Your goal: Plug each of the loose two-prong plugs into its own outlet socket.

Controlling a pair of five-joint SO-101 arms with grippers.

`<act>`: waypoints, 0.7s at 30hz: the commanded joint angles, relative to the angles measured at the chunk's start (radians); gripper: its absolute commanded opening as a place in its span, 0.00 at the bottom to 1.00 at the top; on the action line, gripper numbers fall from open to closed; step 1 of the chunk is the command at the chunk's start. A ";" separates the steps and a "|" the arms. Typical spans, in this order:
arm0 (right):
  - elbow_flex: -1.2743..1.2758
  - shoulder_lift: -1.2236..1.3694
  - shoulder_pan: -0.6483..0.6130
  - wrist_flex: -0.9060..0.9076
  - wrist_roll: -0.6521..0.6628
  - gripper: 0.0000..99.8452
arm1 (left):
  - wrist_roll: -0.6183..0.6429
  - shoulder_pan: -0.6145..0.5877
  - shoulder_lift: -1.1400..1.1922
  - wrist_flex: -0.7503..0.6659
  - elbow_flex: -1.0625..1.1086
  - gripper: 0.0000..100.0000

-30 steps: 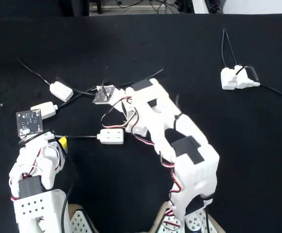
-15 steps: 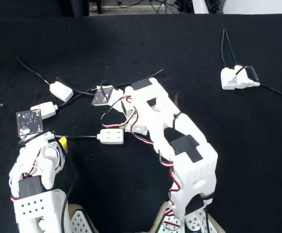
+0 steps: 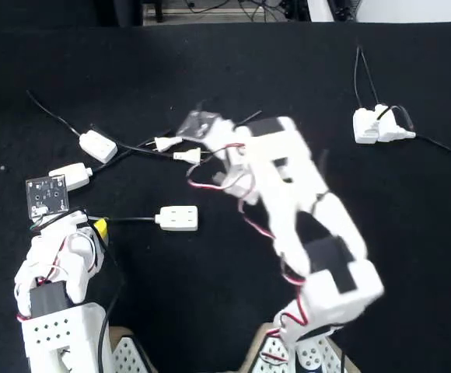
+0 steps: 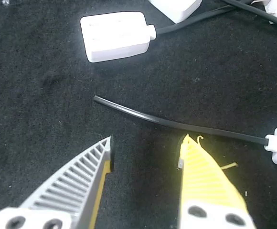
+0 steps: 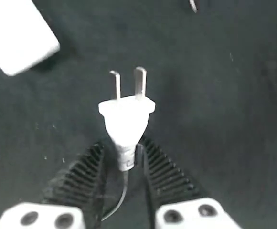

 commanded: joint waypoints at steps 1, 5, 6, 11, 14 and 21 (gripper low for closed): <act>0.018 -0.189 0.083 0.009 -0.060 0.01 | 0.003 -0.008 -0.009 -0.018 -0.024 0.23; 0.028 -0.338 0.118 0.029 -0.086 0.01 | 0.003 -0.007 -0.009 -0.018 -0.024 0.23; 0.056 -0.352 0.109 0.023 -0.084 0.01 | 0.003 -0.007 -0.009 -0.018 -0.024 0.23; 0.318 -0.311 0.000 -0.153 -0.086 0.01 | 0.003 -0.010 -0.009 -0.018 -0.024 0.23; 0.486 -0.246 -0.043 -0.387 -0.092 0.01 | 0.003 -0.010 -0.009 -0.018 -0.022 0.23; 0.440 -0.130 -0.048 -0.270 -0.092 0.07 | 0.003 -0.008 -0.009 -0.018 -0.021 0.23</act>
